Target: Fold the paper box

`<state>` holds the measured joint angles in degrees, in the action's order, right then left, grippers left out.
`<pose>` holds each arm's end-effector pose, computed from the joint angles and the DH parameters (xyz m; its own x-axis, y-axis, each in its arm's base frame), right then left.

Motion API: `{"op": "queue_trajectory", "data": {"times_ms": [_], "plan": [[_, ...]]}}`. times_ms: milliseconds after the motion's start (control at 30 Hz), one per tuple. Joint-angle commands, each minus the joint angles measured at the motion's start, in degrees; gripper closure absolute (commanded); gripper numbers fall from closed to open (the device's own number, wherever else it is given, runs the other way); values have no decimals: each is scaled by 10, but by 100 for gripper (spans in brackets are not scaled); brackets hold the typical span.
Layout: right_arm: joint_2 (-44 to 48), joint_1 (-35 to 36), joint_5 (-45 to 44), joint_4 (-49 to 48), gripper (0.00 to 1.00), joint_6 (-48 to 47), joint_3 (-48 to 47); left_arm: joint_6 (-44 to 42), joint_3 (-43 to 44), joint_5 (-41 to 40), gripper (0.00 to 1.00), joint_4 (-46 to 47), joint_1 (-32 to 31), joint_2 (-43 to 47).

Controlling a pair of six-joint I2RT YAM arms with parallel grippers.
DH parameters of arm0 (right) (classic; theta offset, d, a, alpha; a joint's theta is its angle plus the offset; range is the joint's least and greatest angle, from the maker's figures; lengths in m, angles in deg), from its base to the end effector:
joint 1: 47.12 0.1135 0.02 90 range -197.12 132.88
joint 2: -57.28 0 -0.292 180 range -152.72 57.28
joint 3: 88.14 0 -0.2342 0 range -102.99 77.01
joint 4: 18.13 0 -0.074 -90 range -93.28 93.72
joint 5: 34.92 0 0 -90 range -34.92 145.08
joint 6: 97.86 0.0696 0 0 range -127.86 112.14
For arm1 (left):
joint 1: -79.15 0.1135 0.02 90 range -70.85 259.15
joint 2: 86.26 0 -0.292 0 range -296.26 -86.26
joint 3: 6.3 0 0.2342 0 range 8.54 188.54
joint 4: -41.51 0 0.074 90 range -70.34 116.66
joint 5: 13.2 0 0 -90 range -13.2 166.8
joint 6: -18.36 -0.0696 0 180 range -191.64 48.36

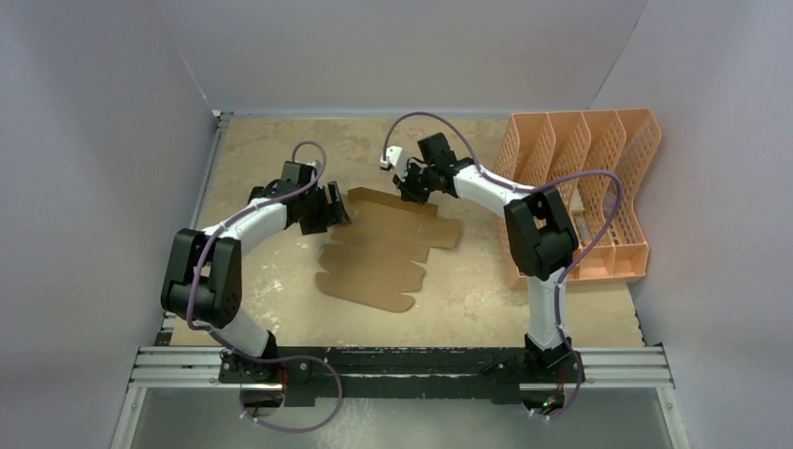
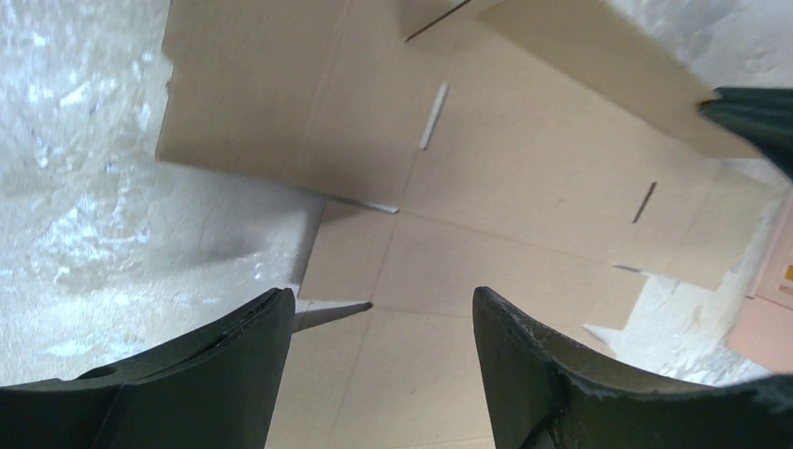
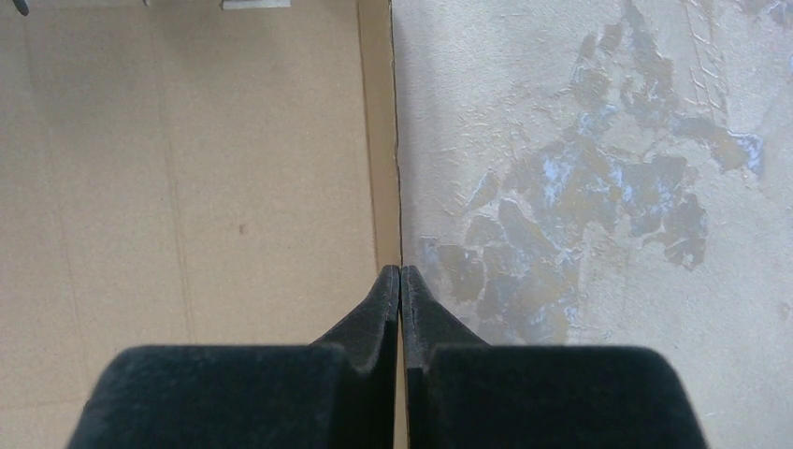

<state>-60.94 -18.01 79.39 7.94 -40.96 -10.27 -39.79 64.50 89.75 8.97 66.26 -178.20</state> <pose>0.4098 0.2610 0.2136 -0.1035 -0.6273 -0.7719 -0.9150 0.3643 -0.1733 0.3205 -0.0893 0.2066 -0.8502 -0.3330 -0.4078 -0.1199 0.8767 -0.4659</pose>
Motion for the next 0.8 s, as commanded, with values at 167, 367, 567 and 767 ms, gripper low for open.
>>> {"op": "queue_trajectory", "data": {"times_ms": [167,367,567,767], "plan": [[28,8,-9,0,100,-9,0,7,-5,-27,35,25,-1,-32],[28,9,-9,-1,100,-5,1,6,-10,-27,43,39,-2,-61],[28,13,-12,-1,100,-6,1,3,-11,-14,61,52,-5,-46],[25,17,-18,-2,100,-5,-1,1,-18,-31,68,49,-17,-6]]}}
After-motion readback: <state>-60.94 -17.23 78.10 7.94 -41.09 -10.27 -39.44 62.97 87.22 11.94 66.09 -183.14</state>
